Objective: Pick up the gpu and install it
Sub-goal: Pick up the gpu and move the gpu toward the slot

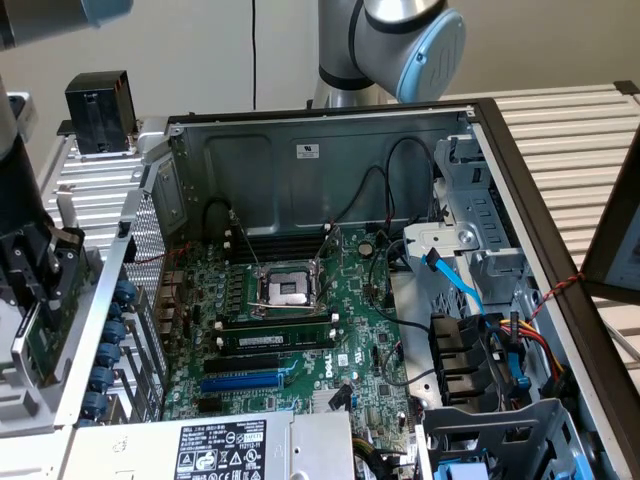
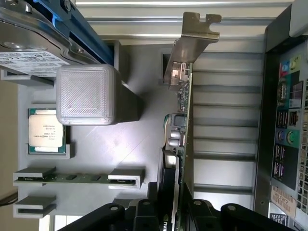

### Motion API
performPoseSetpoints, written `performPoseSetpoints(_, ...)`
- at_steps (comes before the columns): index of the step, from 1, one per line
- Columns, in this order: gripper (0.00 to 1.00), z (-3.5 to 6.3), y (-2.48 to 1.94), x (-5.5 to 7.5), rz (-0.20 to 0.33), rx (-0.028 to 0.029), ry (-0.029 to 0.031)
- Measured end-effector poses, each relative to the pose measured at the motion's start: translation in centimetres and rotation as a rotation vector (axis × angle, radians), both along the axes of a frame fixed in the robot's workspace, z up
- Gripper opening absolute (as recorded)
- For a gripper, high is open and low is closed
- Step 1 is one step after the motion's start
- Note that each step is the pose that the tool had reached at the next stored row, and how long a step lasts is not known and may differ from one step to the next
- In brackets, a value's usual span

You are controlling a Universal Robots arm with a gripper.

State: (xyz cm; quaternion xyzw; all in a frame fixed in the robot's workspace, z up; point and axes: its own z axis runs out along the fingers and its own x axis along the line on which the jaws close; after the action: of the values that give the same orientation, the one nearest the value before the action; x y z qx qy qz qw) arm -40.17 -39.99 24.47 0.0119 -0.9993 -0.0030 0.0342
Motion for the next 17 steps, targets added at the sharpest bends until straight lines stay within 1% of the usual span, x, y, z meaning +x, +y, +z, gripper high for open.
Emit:
performPoseSetpoints(5, 0.28, 0.28, 0.00, 0.0, 0.002, -0.0008, 0.0000)
performPoseSetpoints(9, 0.28, 0.80, 0.00, 0.0, 0.004, -0.0007, 0.0001)
performPoseSetpoints(17, 0.28, 1.40, 0.01, 0.0, 0.006, -0.0007, 0.0001)
